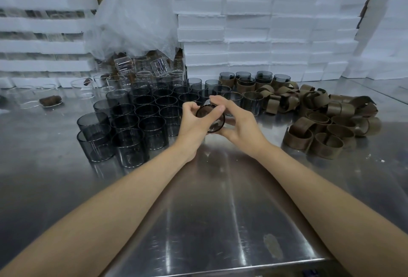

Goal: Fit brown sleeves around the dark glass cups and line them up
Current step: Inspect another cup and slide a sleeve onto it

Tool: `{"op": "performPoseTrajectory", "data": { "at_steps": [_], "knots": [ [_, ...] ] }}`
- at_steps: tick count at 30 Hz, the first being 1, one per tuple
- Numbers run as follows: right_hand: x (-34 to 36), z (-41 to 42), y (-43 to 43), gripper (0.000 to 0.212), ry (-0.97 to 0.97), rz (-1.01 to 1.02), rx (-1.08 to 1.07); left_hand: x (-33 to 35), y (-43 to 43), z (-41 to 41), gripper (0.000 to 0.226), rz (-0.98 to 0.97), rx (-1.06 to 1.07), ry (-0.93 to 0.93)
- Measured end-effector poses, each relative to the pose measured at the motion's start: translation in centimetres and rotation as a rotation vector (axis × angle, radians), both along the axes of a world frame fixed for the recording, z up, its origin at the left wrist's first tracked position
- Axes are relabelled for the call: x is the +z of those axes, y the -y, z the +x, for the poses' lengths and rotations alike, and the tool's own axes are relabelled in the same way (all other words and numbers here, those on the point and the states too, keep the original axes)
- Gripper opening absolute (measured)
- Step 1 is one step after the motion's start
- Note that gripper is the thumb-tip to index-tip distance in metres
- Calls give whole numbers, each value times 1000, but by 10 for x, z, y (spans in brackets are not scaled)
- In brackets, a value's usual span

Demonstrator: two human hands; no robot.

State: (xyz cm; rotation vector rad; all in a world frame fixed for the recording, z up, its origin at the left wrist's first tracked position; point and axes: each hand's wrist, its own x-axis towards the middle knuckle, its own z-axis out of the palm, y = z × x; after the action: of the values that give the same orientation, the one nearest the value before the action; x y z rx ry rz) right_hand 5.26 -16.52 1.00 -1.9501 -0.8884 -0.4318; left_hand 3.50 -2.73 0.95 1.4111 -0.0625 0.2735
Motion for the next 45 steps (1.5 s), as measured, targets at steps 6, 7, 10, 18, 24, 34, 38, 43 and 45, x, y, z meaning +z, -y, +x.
{"op": "performPoseTrajectory", "data": {
  "at_steps": [6,7,10,18,24,34,38,43,45],
  "knots": [
    [-4,4,0,59,-84,85,-10,-7,2,4,61,71,21,71],
    [-4,4,0,60,-86,94,-20,-7,3,3,63,80,21,83],
    [-5,6,1,61,-101,139,-45,-7,4,1,65,95,14,111],
    [-3,12,6,57,-165,287,-96,0,1,-5,61,-7,-103,108],
    [-4,16,7,62,-174,331,-67,0,-2,-1,48,-109,-157,66],
    [-6,12,6,64,-155,305,-58,-1,-5,3,27,-161,-82,64],
    [-4,12,3,63,-218,370,-45,-2,-2,3,24,-121,-25,106],
    [4,6,1,56,-543,654,151,-3,1,1,30,-11,134,281],
    [7,4,-1,55,-698,769,231,-2,0,2,27,19,204,321]
  ]
}}
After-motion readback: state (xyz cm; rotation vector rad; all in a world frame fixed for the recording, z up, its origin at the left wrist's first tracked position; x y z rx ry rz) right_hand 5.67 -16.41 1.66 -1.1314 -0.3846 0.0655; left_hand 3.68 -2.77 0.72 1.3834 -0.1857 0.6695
